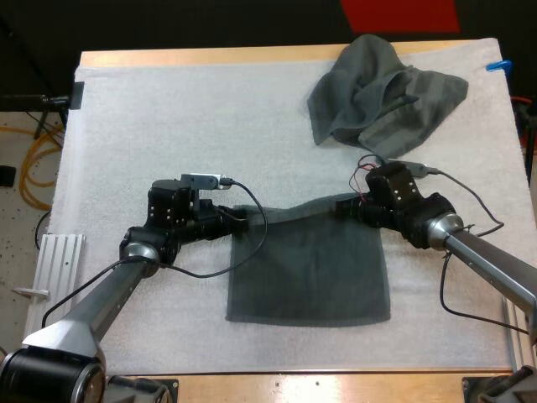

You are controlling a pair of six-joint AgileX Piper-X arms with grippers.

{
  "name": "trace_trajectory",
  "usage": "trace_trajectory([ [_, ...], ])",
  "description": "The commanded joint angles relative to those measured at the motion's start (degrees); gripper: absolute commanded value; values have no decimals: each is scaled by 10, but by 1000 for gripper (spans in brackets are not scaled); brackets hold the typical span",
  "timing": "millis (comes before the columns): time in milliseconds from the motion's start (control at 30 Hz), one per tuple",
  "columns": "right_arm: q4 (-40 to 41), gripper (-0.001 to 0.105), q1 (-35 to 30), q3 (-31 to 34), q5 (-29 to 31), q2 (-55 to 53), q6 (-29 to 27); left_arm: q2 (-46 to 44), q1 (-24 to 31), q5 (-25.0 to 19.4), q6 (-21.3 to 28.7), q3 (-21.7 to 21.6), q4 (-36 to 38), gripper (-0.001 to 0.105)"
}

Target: Pick towel from pile fold and stack

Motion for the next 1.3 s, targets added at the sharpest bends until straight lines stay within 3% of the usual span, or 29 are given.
trace_trajectory([
  [0, -7, 0, -4, -3, 4, -3, -3, -1, 2, 1, 1, -3, -9, 0],
  [100, -7, 3, -4, -3, 3, -3, -3, -1, 2, 1, 1, -3, -12, 2],
  [167, -14, 12, -5, -3, -6, -3, -3, -1, 2, 1, 1, -3, -14, 9],
  [233, -30, 25, -9, -3, -21, -4, -3, -1, 2, 1, 0, -3, -20, 18],
  [300, -64, 44, -21, -3, -42, -4, 5, -1, 2, 5, -21, -3, -36, 38],
  [400, -118, 55, -51, -11, -82, -4, 16, -1, 2, 13, -40, -13, -66, 55],
  [500, -149, 55, -90, -29, -116, -4, 22, -1, 2, 13, -51, -43, -76, 58],
  [633, -115, 55, -124, -62, -139, -10, 16, -1, 2, 32, -51, -97, -68, 58],
  [733, -65, 55, -132, -75, -137, -35, -22, -13, 2, 38, -41, -141, -22, 58],
  [833, -9, 55, -131, -77, -135, -78, -80, -42, 2, 36, 8, -161, 32, 58],
  [967, 105, 55, -129, -77, -136, -149, -111, -122, 2, -5, 38, -165, 138, 58],
  [1067, 201, 55, -129, -77, -134, -209, -137, -189, 2, -38, 87, -165, 223, 58],
  [1200, 293, 55, -129, -77, -131, -283, -137, -281, 2, -98, 125, -165, 305, 58],
  [1267, 324, 55, -129, -77, -126, -313, -134, -319, 2, -100, 125, -165, 333, 59],
])
